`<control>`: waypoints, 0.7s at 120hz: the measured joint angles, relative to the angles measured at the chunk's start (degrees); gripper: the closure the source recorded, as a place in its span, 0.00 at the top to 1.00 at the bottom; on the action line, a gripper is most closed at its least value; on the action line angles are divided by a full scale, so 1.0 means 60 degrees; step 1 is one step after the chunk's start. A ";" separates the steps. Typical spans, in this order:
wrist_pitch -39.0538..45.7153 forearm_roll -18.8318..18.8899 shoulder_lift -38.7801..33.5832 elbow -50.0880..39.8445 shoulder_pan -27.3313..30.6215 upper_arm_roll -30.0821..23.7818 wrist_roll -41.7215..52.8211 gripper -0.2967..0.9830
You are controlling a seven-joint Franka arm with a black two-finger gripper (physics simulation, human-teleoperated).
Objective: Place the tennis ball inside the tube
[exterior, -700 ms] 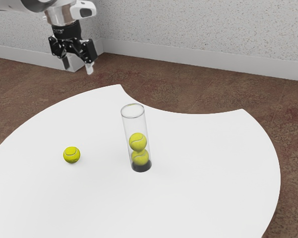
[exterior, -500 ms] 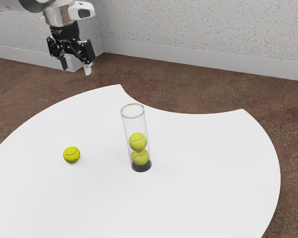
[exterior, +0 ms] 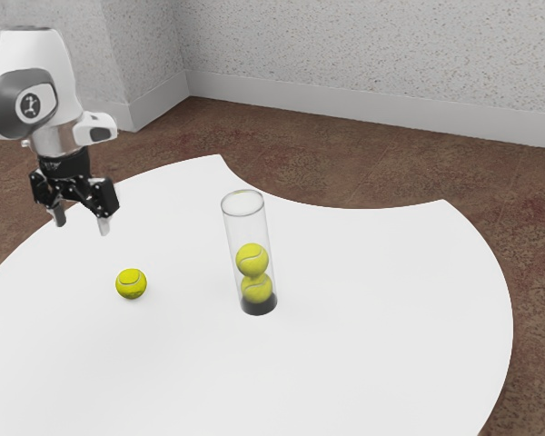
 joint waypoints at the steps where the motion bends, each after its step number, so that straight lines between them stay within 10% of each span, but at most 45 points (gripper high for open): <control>1: 0.0082 0.0000 0.0004 -0.0098 0.0019 0.0000 0.0000 0.77; 84: 0.5497 0.0069 0.4164 0.0113 0.0738 0.0014 0.0556 0.77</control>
